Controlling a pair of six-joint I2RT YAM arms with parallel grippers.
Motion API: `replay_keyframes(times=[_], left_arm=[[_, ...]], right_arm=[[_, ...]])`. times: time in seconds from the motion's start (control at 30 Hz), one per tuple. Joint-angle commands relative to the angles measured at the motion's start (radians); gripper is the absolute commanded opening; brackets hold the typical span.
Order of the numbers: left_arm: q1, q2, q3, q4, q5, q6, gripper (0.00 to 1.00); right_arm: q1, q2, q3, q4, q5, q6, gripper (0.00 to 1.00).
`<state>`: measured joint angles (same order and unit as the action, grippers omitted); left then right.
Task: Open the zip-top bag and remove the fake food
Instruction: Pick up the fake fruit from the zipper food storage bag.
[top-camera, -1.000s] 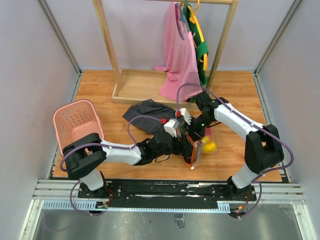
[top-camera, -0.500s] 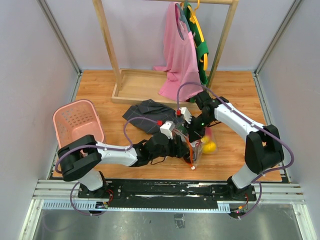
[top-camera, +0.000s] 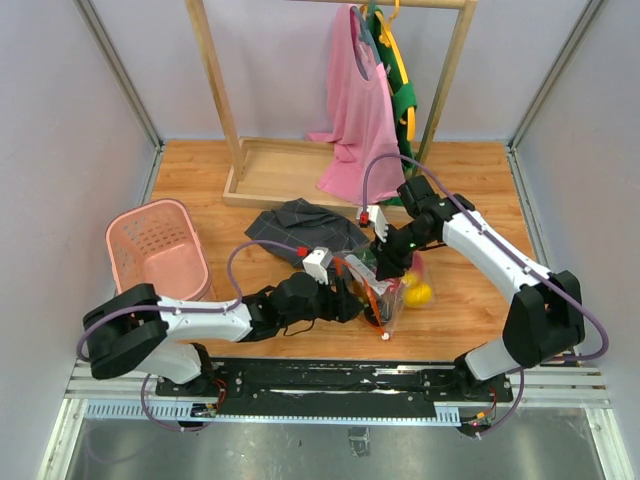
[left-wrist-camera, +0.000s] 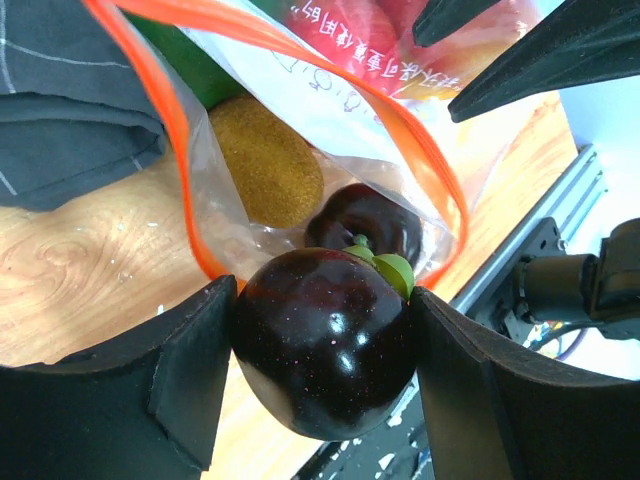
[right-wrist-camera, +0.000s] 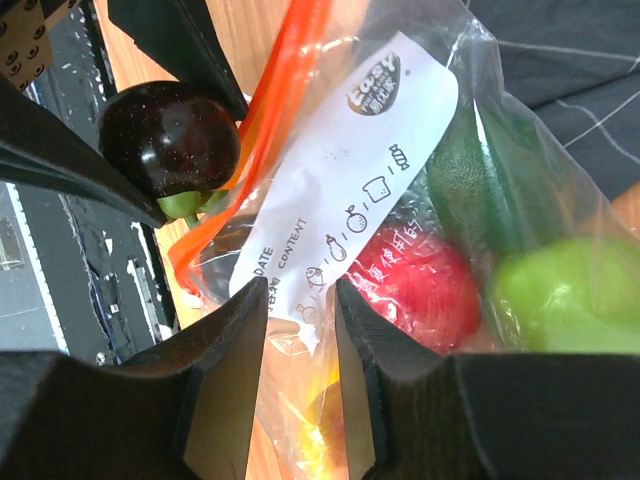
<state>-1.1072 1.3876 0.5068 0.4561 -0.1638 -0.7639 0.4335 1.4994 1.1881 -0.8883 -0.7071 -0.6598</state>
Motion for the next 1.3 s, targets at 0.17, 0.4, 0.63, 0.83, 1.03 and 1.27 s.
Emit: replay_keyframes(times=[0.17,0.4,0.63,0.83,1.03,1.27], left_arm=[[0.023,-0.188,0.015,-0.243,-0.031,0.032,0.28],[0.053,-0.309,0.053,-0.436,-0.037,0.076,0.24],[0.135,-0.424,0.128,-0.586,-0.037,0.152,0.22],[0.267,-0.471,0.244,-0.703,-0.015,0.231,0.22],[0.458,-0.47,0.365,-0.789,0.063,0.319,0.22],[0.649,-0.462,0.449,-0.836,0.164,0.354,0.2]], right_arm=[[-0.015,-0.064,-0.018,0.015,-0.068,-0.024,0.36],[-0.016,-0.081,-0.023,0.018,-0.083,-0.035,0.36],[-0.015,-0.108,-0.029,0.025,-0.101,-0.05,0.37],[-0.015,-0.115,-0.029,0.025,-0.097,-0.051,0.37],[-0.015,-0.127,-0.032,0.032,-0.111,-0.048,0.37],[-0.015,-0.168,-0.042,0.05,-0.128,-0.045,0.37]])
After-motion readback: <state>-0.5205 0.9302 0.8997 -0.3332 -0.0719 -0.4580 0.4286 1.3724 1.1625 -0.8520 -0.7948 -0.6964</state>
